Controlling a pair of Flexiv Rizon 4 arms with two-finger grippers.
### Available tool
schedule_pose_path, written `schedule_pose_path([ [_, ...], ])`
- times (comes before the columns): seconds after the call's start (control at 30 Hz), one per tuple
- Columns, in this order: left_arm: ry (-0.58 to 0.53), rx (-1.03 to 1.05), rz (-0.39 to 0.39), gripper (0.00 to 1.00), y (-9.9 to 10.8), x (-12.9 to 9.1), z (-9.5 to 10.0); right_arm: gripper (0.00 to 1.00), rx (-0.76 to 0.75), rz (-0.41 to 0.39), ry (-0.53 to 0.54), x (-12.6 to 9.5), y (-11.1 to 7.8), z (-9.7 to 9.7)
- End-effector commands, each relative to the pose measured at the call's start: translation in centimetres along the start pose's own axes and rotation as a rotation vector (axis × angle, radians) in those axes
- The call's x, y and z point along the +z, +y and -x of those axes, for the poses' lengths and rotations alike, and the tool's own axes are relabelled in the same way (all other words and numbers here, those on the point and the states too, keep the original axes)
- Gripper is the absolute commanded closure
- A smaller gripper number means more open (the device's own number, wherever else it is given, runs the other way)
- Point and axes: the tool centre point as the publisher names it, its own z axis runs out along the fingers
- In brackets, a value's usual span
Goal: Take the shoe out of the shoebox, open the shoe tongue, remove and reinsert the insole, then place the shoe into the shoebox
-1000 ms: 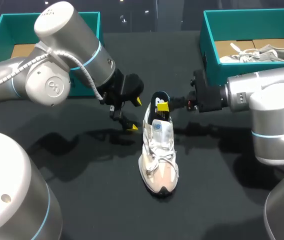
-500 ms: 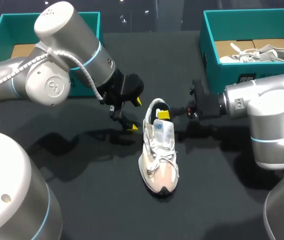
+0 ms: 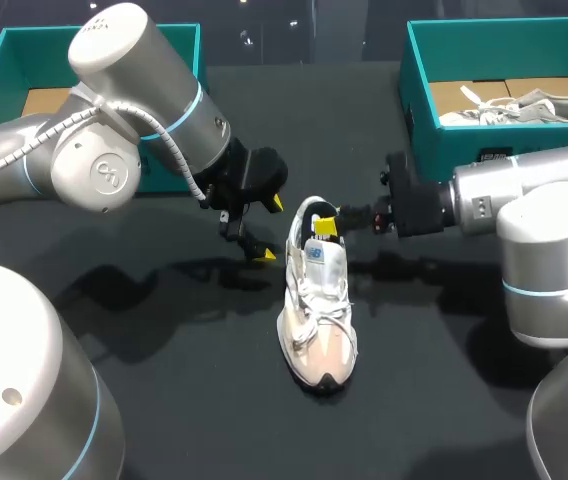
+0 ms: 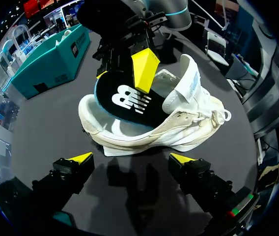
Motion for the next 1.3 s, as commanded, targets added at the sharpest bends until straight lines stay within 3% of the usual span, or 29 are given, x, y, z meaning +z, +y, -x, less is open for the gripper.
schedule_pose_path([
  [0.03, 0.000, 0.001, 0.000, 0.00, 0.0, 0.1, 0.0, 0.62, -0.002, -0.013, 0.001, -0.2, 0.9, 0.5],
  [0.13, 0.000, 0.001, 0.000, 0.00, 0.0, 0.1, 0.0, 0.69, -0.003, -0.016, 0.006, -0.2, 1.2, 1.0],
  [0.2, 0.000, 0.001, 0.000, 0.00, 0.0, 0.1, 0.0, 0.83, -0.001, -0.019, 0.012, -0.1, 1.3, 1.4],
  [0.23, 0.000, 0.001, 0.000, 0.00, 0.0, 0.1, 0.0, 1.00, 0.006, -0.022, 0.017, 0.0, 1.2, 1.7],
  [0.4, 0.000, 0.001, 0.000, 0.00, 0.0, 0.1, 0.0, 1.00, 0.046, -0.054, 0.037, 0.8, 0.1, 2.1],
  [0.57, 0.000, 0.001, 0.000, 0.00, 0.0, 0.1, 0.0, 1.00, 0.091, -0.067, 0.039, 0.8, -2.0, 1.3],
  [0.73, 0.000, 0.001, 0.000, 0.00, 0.0, 0.1, 0.0, 1.00, 0.087, -0.052, 0.014, -0.1, -2.0, 0.4],
  [0.8, 0.002, 0.009, -0.005, 0.00, -0.1, 0.0, 0.0, 0.81, 0.069, -0.049, 0.006, -0.4, -1.5, 0.1],
  [0.9, 0.001, 0.027, -0.010, 0.00, -0.3, -0.6, -0.1, 0.64, 0.045, -0.054, -0.008, -0.7, -0.8, -0.1],
  [1.03, 0.017, 0.036, -0.028, 0.00, -0.1, -1.4, -0.2, 0.56, 0.031, -0.063, -0.022, -1.3, -0.2, 0.1],
  [1.3, 0.028, 0.077, -0.028, 0.00, 1.0, -3.5, -0.5, 0.57, 0.066, -0.072, -0.061, -3.5, -0.3, 1.7],
])
